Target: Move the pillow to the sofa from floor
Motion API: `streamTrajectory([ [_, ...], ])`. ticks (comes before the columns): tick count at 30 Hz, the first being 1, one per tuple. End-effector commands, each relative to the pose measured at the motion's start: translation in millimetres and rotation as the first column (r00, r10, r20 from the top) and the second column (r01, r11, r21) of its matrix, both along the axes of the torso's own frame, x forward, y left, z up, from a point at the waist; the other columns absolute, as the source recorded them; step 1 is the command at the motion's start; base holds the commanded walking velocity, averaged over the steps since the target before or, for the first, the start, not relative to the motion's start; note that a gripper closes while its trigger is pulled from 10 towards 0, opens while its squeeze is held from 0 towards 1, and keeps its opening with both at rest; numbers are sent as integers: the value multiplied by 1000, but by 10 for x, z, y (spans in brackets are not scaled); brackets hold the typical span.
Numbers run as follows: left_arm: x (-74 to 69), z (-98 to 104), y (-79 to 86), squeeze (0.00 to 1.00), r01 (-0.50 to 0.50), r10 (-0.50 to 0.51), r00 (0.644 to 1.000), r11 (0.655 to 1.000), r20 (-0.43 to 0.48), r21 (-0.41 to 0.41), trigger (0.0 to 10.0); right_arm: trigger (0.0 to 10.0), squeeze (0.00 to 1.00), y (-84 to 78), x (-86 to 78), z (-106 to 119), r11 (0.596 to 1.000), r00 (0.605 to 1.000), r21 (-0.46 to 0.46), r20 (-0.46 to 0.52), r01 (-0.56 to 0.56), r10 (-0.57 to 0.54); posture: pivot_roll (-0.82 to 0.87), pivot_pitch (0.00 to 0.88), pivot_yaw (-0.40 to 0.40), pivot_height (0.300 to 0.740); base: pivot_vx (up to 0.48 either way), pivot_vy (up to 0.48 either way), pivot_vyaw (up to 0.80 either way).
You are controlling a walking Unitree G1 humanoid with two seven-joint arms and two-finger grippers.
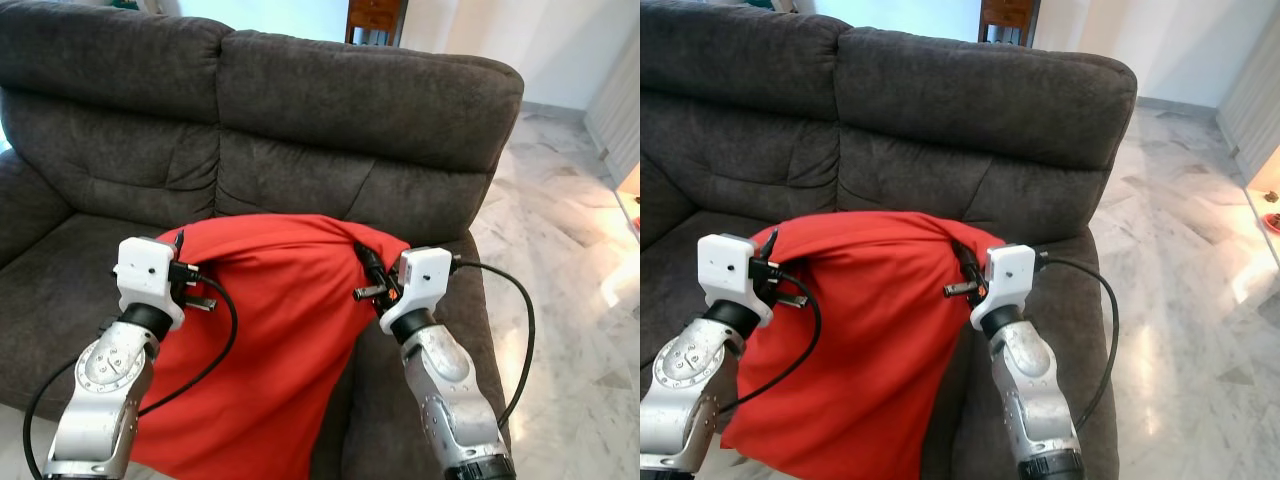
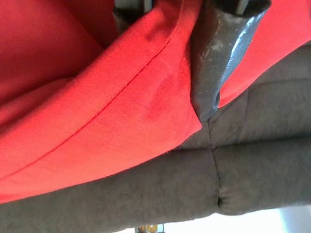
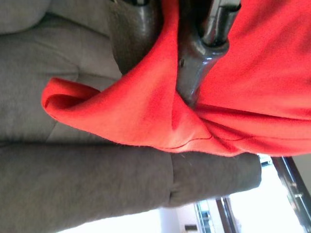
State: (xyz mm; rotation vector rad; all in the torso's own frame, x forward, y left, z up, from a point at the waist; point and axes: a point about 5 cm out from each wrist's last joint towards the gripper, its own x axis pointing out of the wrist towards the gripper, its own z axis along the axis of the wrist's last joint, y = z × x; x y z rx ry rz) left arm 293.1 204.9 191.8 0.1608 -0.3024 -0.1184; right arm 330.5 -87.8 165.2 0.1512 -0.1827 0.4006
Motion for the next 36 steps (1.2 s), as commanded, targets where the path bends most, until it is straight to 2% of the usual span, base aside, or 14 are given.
streamTrajectory([
  [1, -37, 251, 190, 0, -76, 76, 992, 997, 98, -7, 10000, 10000, 0, -310, 71, 328, 985, 979, 95, 126, 146, -157, 165, 97, -33, 740, 0, 0, 0],
  [6, -16, 576, 256, 0, -98, 94, 976, 995, 197, 9, 10000, 10000, 0, -294, 173, 634, 985, 965, 118, 214, 125, -148, 170, 95, -35, 740, 0, 0, 0],
  [9, -27, 581, 262, 0, -100, 97, 976, 995, 197, 6, 10000, 10000, 0, -266, 173, 620, 987, 968, 110, 213, 114, -135, 168, 96, -36, 740, 0, 0, 0],
  [13, -54, 465, 281, 0, -111, 110, 981, 994, 159, 3, 10000, 10000, 0, -211, 148, 450, 991, 981, 85, 158, 98, -111, 170, 101, -38, 740, 0, 0, 0],
  [16, -71, 341, 264, 0, -95, 94, 990, 995, 105, 5, 10000, 10000, 0, -163, 138, 226, 996, 992, -12, 85, 91, -90, 167, 102, -39, 740, 0, 0, 0],
  [19, -93, 173, 233, 0, -58, 57, 998, 998, 21, 31, 10000, 10000, 0, -116, 102, 60, 997, 998, -47, 31, 56, -54, 167, 103, -41, 740, 0, 0, 0],
  [25, -120, 81, 192, 0, -14, 16, 1000, 997, -25, 71, 10000, 10000, 0, -102, 100, -26, 996, 999, -81, 4, 43, -43, 170, 107, -43, 740, 0, 0, 0],
  [28, -137, -135, 54, 0, 102, -70, 987, 970, -148, 222, 10000, 10000, 0, -72, 103, -158, 988, 998, -153, -57, 32, -41, 170, 107, -43, 740, 0, 0, 0],
  [30, -143, -166, 42, 0, 113, -75, 983, 966, -167, 234, 10000, 10000, 0, -75, 105, -185, 985, 996, -168, -70, 36, -48, 168, 106, -43, 740, 0, 0, 0],
  [31, -155, -206, -2, 337, 145, -99, 976, 960, -191, 241, 10000, 10000, 0, -92, 103, -223, 981, 995, -187, -78, 48, -64, 169, 107, -44, 740, 0, 0, 0],
  [35, -168, -266, -37, 396, 165, -111, 971, 953, -213, 255, 10000, 10000, 0, -101, 84, -300, 978, 992, -204, -106, 48, -71, 169, 107, -44, 740, 0, 0, 0],
  [36, -167, -290, -30, 616, 161, -104, 970, 952, -220, 261, 10000, 10000, 0, -103, 80, -310, 978, 991, -202, -111, 46, -70, 169, 107, -44, 740, 0, 0, 0],
])
